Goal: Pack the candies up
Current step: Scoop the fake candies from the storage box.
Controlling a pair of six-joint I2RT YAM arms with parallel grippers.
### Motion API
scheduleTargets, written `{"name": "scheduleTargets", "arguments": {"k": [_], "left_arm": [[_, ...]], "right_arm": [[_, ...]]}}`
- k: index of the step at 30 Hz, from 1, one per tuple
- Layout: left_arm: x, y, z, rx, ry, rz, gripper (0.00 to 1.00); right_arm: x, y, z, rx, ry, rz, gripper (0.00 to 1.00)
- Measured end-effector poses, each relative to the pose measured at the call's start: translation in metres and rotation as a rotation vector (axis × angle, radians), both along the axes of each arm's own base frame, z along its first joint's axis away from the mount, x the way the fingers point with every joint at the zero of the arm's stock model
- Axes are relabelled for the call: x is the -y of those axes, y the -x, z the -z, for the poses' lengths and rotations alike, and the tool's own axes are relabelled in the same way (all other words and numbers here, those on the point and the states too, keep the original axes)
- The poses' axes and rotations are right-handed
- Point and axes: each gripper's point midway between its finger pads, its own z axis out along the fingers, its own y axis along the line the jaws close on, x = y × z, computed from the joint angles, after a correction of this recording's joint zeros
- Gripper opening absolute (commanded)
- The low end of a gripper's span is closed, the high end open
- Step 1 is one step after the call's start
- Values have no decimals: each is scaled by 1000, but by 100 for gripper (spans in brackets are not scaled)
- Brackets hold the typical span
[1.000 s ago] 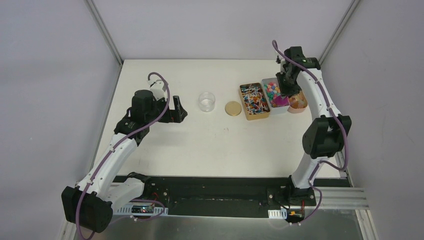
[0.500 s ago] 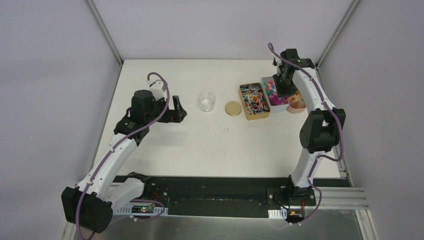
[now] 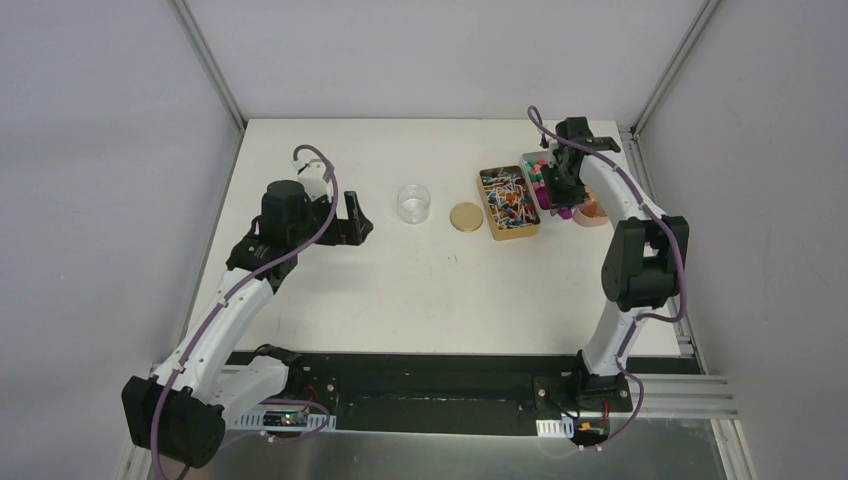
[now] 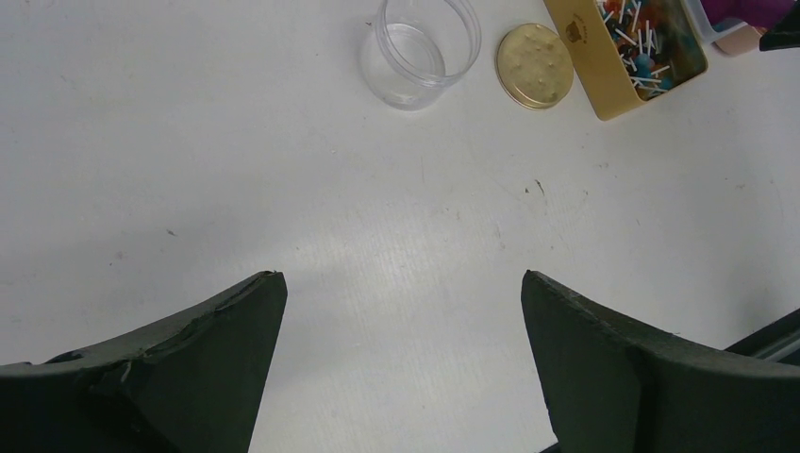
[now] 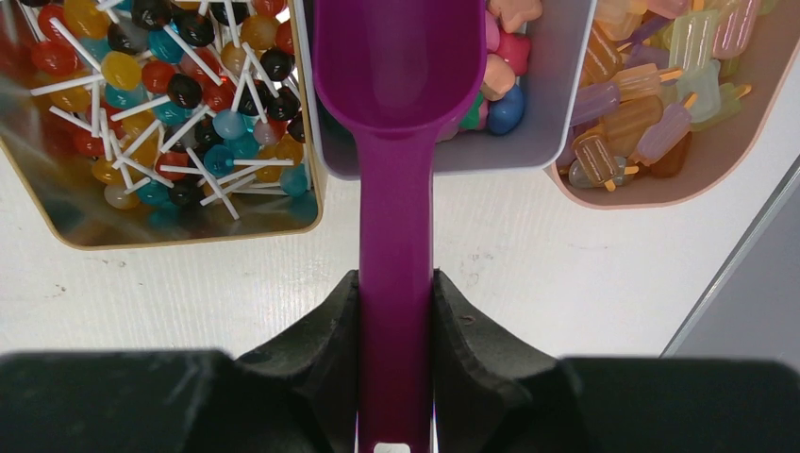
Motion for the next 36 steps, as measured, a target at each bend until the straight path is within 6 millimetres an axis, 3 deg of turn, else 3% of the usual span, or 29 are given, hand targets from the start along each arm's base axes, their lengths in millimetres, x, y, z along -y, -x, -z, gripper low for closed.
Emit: {"name": "scheduleTargets", "arguments": {"k": [36], "left_arm": [[-3,-1,-1,10,-13,-7,99]], "right_arm": [[-3,-2,25,146,-37,-9,0]]}}
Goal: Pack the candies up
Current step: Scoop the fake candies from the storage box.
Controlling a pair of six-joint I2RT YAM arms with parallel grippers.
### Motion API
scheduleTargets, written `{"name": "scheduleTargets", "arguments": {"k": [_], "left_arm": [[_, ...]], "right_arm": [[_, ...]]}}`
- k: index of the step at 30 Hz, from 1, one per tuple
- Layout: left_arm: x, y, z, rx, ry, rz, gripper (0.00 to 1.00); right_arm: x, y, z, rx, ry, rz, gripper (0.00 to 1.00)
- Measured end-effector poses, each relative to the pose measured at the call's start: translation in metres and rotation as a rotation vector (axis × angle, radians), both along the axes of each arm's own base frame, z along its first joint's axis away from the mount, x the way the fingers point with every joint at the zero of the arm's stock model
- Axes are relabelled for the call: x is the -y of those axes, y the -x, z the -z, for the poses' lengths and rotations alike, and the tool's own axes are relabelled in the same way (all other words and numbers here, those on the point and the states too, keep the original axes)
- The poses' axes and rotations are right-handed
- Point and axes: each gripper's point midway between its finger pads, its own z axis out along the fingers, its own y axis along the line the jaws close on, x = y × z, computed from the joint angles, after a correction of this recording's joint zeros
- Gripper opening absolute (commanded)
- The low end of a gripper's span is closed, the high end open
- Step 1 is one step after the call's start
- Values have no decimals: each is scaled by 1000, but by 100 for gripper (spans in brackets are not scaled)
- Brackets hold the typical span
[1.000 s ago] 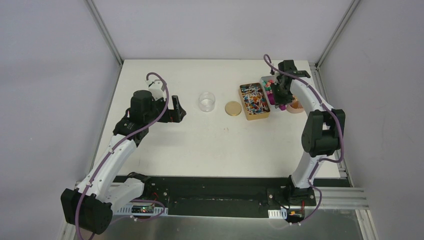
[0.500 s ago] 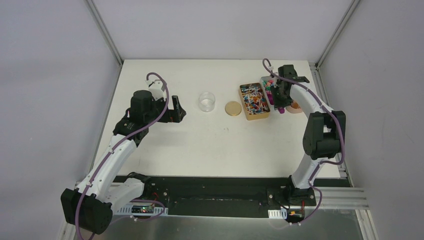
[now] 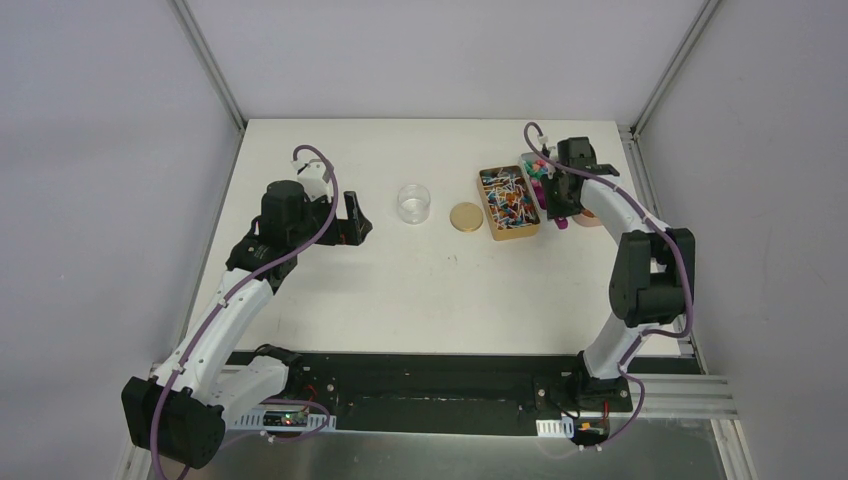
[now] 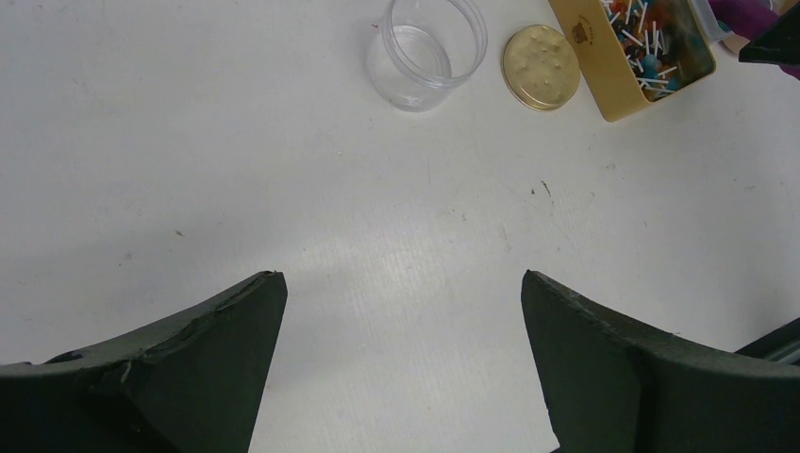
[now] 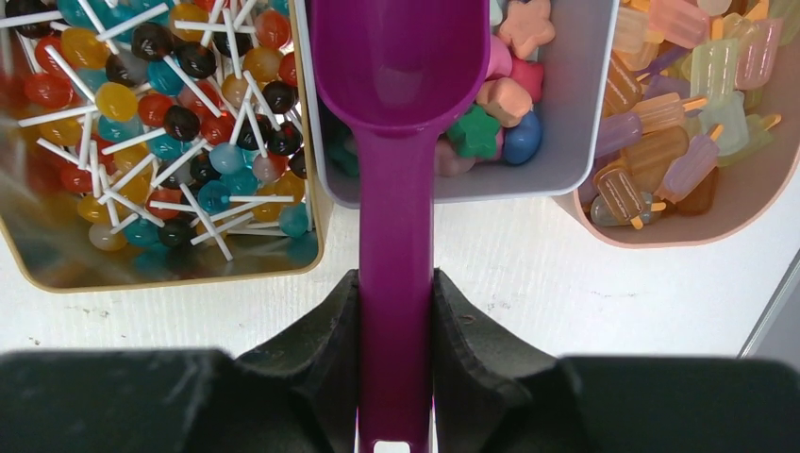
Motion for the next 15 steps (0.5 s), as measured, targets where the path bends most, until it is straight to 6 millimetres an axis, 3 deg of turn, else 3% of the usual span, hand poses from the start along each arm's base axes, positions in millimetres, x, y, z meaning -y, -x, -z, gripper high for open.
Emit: {"name": "scheduleTargets", "arguments": {"k": [10,15], "left_arm": [[0,0,0,0,0,0,99],[0,0,0,0,0,0,99]], "right_arm": [[-1,-5,3,73,-11,-5,0],[0,2,2,83,-12,1,0]]}}
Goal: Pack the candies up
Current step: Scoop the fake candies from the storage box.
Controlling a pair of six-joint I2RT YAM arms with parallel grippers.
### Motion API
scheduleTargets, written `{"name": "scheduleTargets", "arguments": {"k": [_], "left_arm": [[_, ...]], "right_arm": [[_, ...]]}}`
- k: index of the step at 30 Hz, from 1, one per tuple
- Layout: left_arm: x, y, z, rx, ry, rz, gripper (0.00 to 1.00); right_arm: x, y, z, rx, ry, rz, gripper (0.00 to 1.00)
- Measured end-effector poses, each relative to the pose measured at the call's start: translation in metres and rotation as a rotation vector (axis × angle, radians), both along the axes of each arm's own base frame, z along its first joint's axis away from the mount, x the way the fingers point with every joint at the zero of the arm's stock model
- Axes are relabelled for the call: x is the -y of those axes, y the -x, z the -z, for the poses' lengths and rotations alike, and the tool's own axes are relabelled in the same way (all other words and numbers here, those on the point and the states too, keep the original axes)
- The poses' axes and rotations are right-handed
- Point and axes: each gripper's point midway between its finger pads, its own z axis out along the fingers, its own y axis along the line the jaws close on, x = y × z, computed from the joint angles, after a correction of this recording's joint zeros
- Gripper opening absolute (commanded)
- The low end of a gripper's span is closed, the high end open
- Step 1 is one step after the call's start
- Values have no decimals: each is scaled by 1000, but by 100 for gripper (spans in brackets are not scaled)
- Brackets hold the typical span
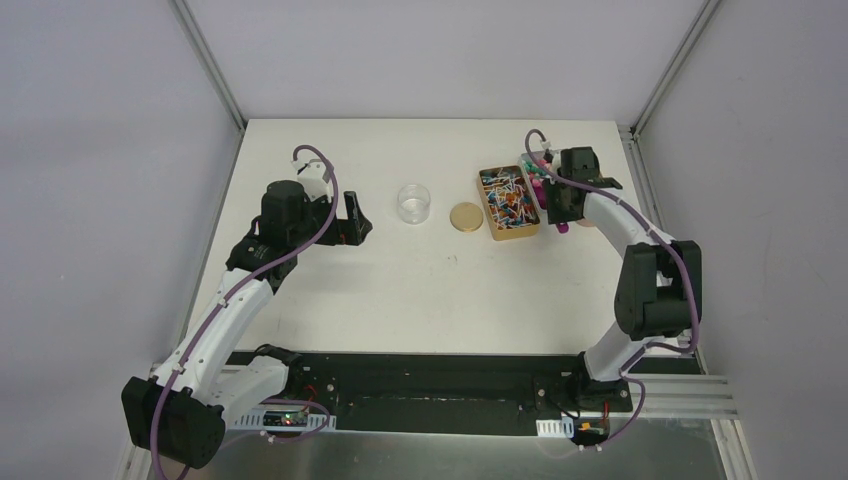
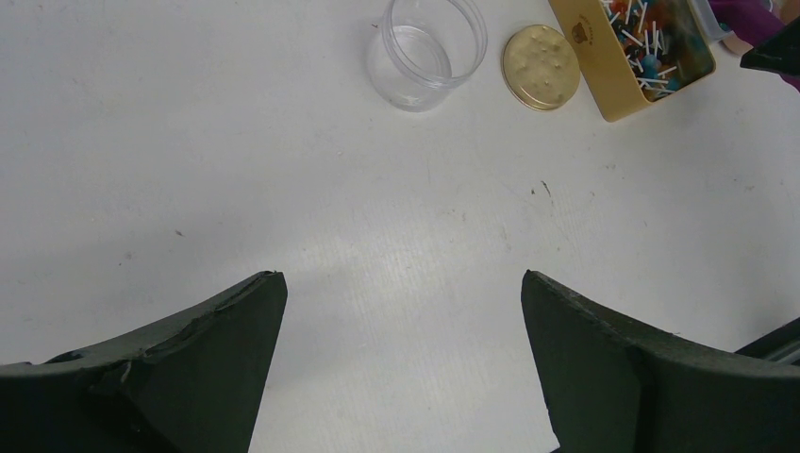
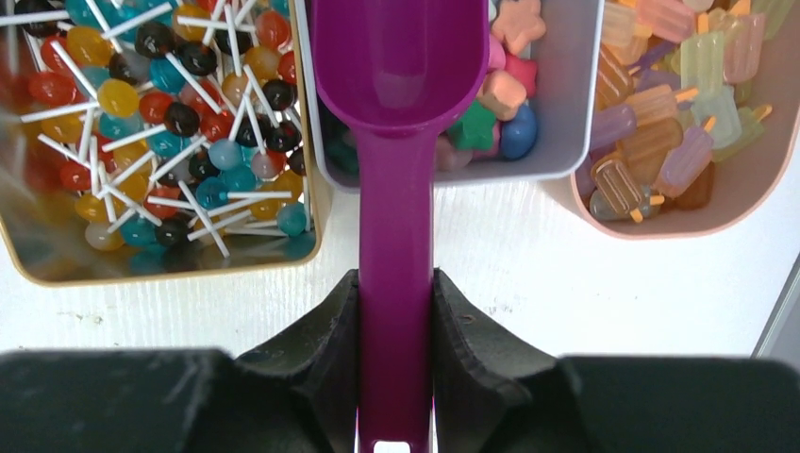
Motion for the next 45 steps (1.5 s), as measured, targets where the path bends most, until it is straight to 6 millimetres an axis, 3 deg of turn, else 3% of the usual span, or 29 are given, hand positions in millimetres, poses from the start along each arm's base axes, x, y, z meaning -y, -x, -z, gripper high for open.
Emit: {"name": "scheduleTargets", "arguments": {"k": [13,22,35,45], "left_arm": [[0,0,0,0,1,1,99],[1,3,-2,9,2,7,99],[0,5,-5,16,3,2,99],[-2,5,-4,14,-10,-11,99]], "right_arm": [[2,32,-4,-2,-25,39,0],[4,43,-11,-7,-27,47,0],[1,44,-52,115,-47,16,0],[-8,52,-65,187,-57,-23,0]]}}
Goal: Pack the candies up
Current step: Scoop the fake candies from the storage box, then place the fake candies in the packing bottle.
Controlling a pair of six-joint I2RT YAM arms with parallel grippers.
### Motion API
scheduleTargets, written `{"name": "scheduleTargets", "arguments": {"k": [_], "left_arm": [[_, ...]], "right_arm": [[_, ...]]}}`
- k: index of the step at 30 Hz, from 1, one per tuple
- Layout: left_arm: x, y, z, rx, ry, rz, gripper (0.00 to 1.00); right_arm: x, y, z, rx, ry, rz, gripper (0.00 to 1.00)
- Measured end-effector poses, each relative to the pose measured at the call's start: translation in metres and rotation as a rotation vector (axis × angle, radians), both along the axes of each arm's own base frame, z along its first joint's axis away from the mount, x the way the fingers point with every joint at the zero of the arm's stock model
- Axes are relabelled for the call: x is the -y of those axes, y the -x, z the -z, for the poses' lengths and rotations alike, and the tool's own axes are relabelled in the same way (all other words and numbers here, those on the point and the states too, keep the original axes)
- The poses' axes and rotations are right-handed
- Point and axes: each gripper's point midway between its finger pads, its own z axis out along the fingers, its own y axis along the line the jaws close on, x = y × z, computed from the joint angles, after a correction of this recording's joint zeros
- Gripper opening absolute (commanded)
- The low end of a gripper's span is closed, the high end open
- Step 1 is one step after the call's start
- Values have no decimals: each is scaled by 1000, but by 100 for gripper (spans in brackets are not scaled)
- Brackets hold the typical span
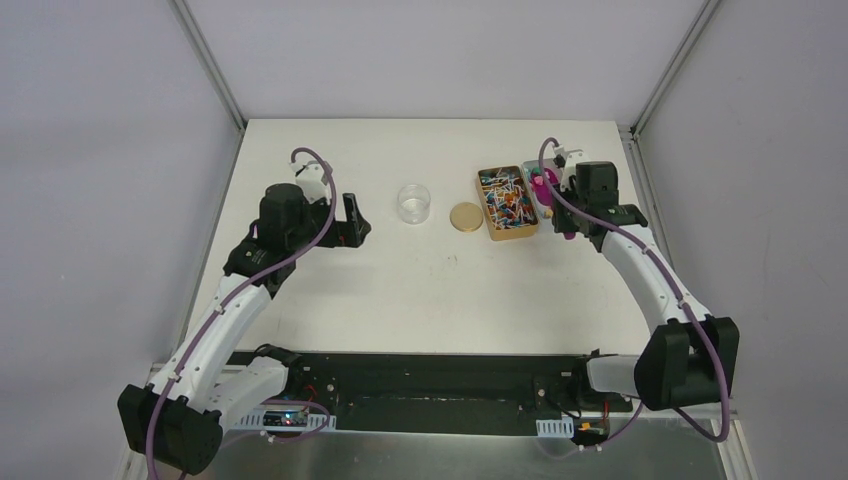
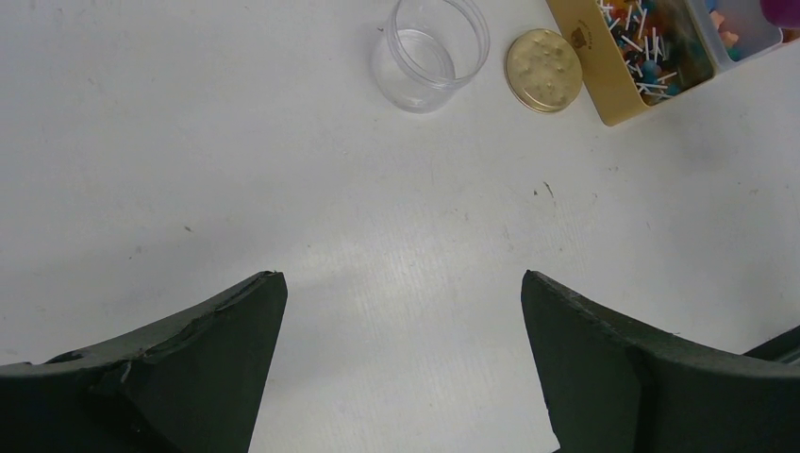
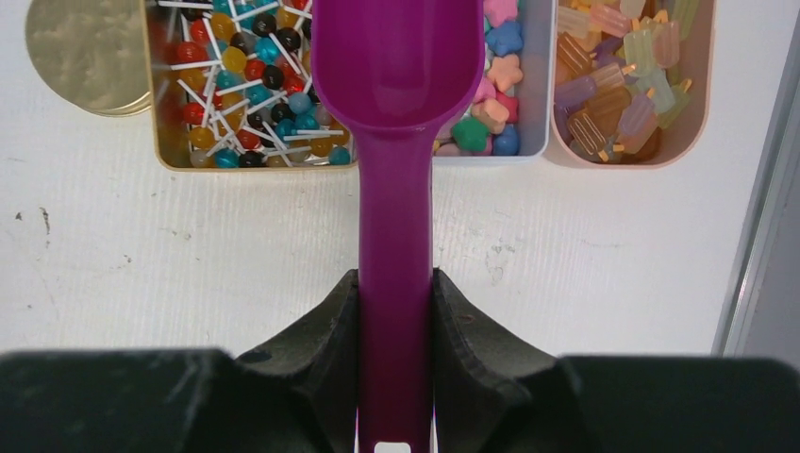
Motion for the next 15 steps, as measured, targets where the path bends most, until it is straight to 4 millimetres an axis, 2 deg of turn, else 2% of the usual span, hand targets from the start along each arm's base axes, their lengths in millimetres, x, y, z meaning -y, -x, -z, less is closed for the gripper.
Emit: {"name": "scheduleTargets", "arguments": {"k": [9,15], "left_arm": [[-11,-1,-3,20,-26,-57,99],[-23,-2,-5,36,-54,-116,99]], "right_arm": [[-29,-3,-20,86,-4,-105,0],[-62,3,-26,110,28,-230,0]]}}
